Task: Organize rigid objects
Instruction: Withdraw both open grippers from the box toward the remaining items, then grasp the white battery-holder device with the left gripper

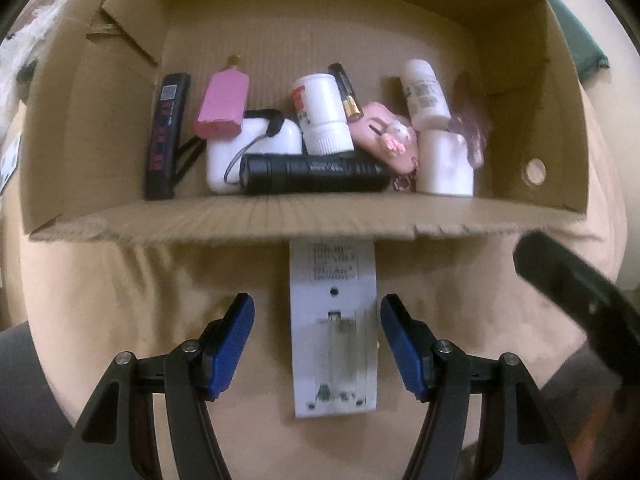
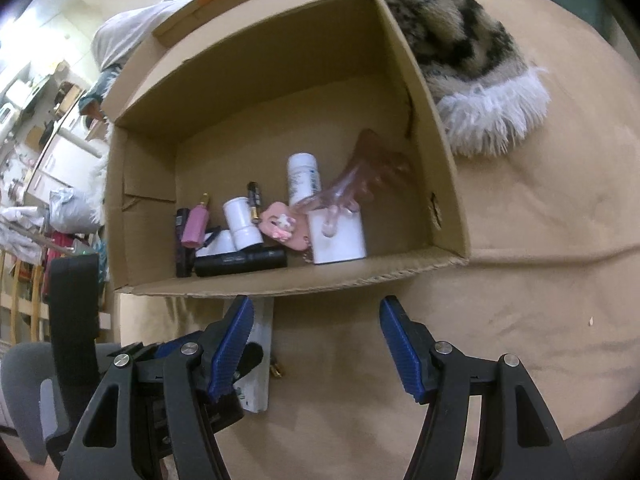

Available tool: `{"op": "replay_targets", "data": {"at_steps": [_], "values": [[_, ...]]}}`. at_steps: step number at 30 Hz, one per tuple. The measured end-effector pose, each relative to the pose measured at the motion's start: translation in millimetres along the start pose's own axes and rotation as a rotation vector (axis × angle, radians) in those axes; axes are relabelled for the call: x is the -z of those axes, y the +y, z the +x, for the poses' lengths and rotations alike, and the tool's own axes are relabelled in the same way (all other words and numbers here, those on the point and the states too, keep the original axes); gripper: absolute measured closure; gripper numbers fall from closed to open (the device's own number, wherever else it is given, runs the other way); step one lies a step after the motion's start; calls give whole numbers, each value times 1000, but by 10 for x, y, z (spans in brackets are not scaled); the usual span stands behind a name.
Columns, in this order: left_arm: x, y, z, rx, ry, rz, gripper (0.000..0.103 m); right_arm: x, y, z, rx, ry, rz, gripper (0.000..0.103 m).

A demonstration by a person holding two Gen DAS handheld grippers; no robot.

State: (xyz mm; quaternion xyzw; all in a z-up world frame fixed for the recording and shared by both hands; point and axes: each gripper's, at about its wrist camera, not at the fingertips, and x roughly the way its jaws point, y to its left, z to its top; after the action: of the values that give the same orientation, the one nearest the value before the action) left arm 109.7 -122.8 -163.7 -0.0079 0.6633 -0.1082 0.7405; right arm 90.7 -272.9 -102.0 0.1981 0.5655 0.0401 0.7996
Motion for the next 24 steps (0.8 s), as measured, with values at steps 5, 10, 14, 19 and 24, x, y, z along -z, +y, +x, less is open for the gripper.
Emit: {"op": "replay_targets", "data": {"at_steps": [5, 10, 14, 19, 24], "values": [[-64, 53, -1, 75, 14, -53, 62, 9, -12, 26, 15, 4, -4, 34], [-60, 98, -96, 10, 11, -28, 62, -2, 32, 117, 20, 21, -11, 34], [20, 364, -231, 2, 12, -98, 62, 1, 42, 166, 19, 34, -18, 34], [34, 696, -377, -20, -1, -180, 62, 33, 112, 295, 33, 64, -39, 34], [41, 833, -470, -63, -23, -177, 62, 112, 333, 502, 53, 111, -132, 34]]}}
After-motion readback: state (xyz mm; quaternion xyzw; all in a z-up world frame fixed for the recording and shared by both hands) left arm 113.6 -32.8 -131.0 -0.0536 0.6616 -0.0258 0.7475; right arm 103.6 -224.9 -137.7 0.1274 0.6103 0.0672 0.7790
